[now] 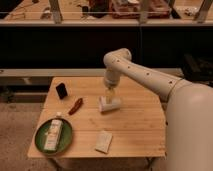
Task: Knock the eraser over
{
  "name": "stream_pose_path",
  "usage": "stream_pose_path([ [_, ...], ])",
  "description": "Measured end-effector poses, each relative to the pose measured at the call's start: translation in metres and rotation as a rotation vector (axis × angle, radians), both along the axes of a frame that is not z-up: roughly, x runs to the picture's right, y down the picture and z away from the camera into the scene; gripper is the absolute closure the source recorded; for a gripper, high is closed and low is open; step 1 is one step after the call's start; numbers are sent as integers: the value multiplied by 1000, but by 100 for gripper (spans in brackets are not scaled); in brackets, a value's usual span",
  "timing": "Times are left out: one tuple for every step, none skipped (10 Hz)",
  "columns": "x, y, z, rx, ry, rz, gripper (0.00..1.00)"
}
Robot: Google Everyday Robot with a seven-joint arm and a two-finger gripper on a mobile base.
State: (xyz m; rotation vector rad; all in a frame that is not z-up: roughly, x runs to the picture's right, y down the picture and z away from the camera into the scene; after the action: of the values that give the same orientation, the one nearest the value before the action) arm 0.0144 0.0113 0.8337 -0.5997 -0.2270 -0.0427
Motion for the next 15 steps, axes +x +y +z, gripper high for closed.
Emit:
stream_pose_path([
  [0,0,0,0,0,0,20],
  [0,0,0,0,0,0,20],
  [0,0,0,0,0,0,20],
  [0,0,0,0,0,0,20],
  [0,0,0,0,0,0,20],
  [0,0,0,0,0,0,20],
  [0,0,0,0,0,0,20],
  [0,0,0,0,0,0,20],
  [0,0,0,0,0,0,20],
  [0,0,0,0,0,0,20],
  [0,0,0,0,0,0,20],
  [0,0,0,0,0,0,20],
  [0,0,0,0,0,0,20],
  [0,0,0,1,0,0,23],
  [-2,-2,1,7,5,-9,30],
])
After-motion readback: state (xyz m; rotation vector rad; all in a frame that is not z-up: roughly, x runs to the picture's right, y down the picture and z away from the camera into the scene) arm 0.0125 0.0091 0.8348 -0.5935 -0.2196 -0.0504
